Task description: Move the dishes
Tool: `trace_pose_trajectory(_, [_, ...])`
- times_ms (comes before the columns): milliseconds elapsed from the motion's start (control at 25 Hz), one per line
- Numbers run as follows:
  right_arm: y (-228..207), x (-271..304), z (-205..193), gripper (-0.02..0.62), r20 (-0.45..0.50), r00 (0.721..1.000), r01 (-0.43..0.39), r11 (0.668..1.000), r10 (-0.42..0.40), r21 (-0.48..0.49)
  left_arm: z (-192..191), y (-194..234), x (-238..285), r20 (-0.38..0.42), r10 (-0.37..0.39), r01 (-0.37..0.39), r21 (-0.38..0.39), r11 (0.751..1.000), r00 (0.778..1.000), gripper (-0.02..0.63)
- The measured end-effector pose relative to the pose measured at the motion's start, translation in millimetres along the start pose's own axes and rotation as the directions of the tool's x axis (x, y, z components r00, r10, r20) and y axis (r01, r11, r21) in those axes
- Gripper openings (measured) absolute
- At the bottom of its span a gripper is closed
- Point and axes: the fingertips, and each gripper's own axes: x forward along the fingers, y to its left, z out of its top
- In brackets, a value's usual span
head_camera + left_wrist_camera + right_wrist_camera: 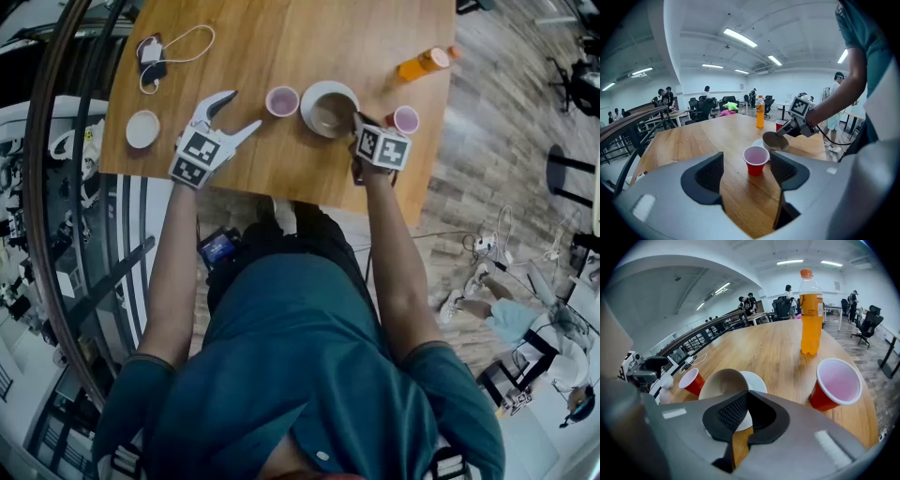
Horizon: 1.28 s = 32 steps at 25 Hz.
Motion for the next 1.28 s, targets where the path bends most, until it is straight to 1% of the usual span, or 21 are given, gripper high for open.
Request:
trace_pose_trajectory(120, [-0.1,-8.1,1.1,0.015,-0.007,1.000,0.007,1.000,-0.007,0.004,2.0,1.0,-2.6,0.006,0.003,-0.003,0.004,1.000,1.000,0.310])
trace_pose_trajectory(280, [-9.0,-24.1,2.2,0.015,-0.007,1.000,0.012,0.999,-0.012,0.032,7.7,1.5,-3.3,0.018,0.003,-0.004,0.013,1.000,1.000,0.310])
trace_pose_trajectory(560, [-29.9,-61.8,-0.7,0.015,0.021,1.000,0.019,0.993,-0.022,0.115,14.8,0.2,-6.5,0.025,0.003,-0.004,0.023,1.000,1.000,0.310])
trace_pose_trajectory(1040, [-84.6,-100.6,-34.6,0.015,-0.004,0.995,0.098,0.974,-0.099,0.207,31.4,0.1,-8.1,0.041,-0.001,-0.001,0.059,0.998,0.999,0.310])
trace_pose_trajectory(1280, [-106.2,-111.0,-61.4,0.015,-0.050,0.989,0.146,0.945,-0.137,0.294,28.3,6.9,-20.9,0.041,0.018,-0.021,0.062,0.998,0.999,0.308])
